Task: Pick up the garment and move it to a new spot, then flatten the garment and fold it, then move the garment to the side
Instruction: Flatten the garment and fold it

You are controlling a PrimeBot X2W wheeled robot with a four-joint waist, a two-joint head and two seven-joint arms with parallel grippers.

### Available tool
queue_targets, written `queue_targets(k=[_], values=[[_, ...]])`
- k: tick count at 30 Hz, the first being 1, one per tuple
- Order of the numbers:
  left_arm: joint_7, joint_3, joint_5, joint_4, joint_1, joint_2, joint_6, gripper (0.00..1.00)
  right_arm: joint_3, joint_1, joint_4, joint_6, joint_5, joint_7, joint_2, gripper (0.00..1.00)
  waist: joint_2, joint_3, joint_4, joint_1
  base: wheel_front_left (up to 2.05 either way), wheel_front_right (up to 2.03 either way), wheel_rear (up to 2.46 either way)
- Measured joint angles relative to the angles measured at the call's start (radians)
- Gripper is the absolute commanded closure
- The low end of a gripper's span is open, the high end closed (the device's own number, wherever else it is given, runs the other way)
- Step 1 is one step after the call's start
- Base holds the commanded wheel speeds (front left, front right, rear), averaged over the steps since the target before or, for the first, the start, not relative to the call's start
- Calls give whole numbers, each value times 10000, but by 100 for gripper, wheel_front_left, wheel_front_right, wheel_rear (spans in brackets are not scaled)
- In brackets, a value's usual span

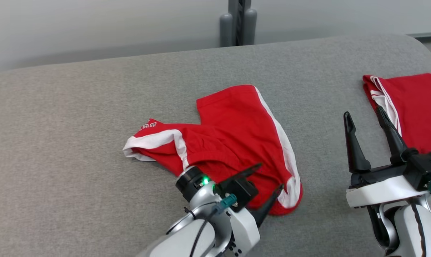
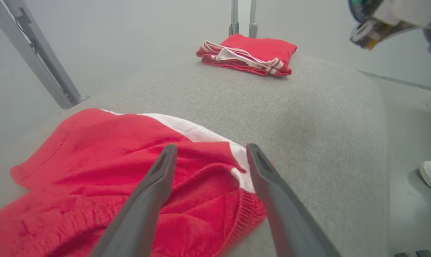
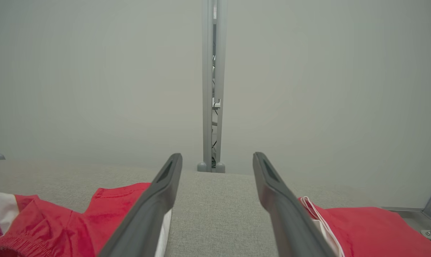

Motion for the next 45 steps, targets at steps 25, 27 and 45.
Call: queue_targets(k=[25,27,45], values=[[-1852,6897,267,-3327,3242,1321,1962,0,663,306,-236,0,155,-17,-332,0,0,-599,1680,1,0,0,0],[-1852,7242,477,-3425,3617,1043,1751,0,658,312,-207,0,157,-19,-368,0,0,-594,1763,0,0,0,0],[-1852,8215,1476,-2961,3824,33,364,0,5290,-1419,1559,4,-700,1037,-2080,0,0,-523,2722,0,0,0,0]])
